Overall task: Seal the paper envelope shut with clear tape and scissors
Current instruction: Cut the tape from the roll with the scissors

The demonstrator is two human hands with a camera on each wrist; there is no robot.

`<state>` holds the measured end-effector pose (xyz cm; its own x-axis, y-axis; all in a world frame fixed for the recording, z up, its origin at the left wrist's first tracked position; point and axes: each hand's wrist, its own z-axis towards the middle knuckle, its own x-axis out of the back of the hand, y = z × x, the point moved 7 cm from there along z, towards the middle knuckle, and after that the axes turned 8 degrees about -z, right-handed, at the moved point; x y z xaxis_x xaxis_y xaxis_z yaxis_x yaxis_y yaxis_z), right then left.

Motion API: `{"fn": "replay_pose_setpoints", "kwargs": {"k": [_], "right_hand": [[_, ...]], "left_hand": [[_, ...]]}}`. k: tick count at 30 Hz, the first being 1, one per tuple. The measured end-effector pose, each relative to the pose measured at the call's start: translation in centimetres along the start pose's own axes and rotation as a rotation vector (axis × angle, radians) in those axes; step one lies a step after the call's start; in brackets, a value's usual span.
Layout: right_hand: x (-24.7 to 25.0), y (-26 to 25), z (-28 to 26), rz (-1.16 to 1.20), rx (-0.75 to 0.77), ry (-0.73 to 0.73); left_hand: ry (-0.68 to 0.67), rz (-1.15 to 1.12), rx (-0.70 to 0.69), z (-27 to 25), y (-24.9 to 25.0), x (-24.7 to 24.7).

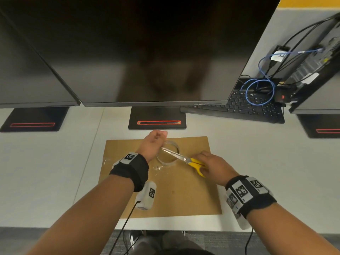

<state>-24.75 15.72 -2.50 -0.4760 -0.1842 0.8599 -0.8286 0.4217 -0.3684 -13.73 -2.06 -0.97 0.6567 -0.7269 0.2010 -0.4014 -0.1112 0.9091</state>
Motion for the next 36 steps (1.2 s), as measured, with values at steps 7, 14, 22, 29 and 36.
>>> {"fn": "replay_pose_setpoints", "kwargs": {"k": [7,14,22,29,36], "right_hand": [[-1.4,1.6,-2.6,-0.008,-0.024,-0.107],[-2.8,1.1,-2.8,-0.027,-0.009,-0.147],[-2.6,-1.1,-0.9,-0.049,0.004,-0.135],[-2.7,-2.2,0.0,-0.029,0.031,-0.119],[-2.7,-2.5,0.7,-0.110,0.053,-0.132]], "left_hand": [[-0.108,0.679,0.062,1.9,-2.8,0.0],[0.001,0.325,0.098,2.3,-3.3,1.4],[-0.026,0.123,0.157,1.5,-3.3,1.2],[-0.035,0.127,0.115,1.3,-3.5,1.3],[-0.051,0.220,0.086,1.1,-3.5,1.3]]}}
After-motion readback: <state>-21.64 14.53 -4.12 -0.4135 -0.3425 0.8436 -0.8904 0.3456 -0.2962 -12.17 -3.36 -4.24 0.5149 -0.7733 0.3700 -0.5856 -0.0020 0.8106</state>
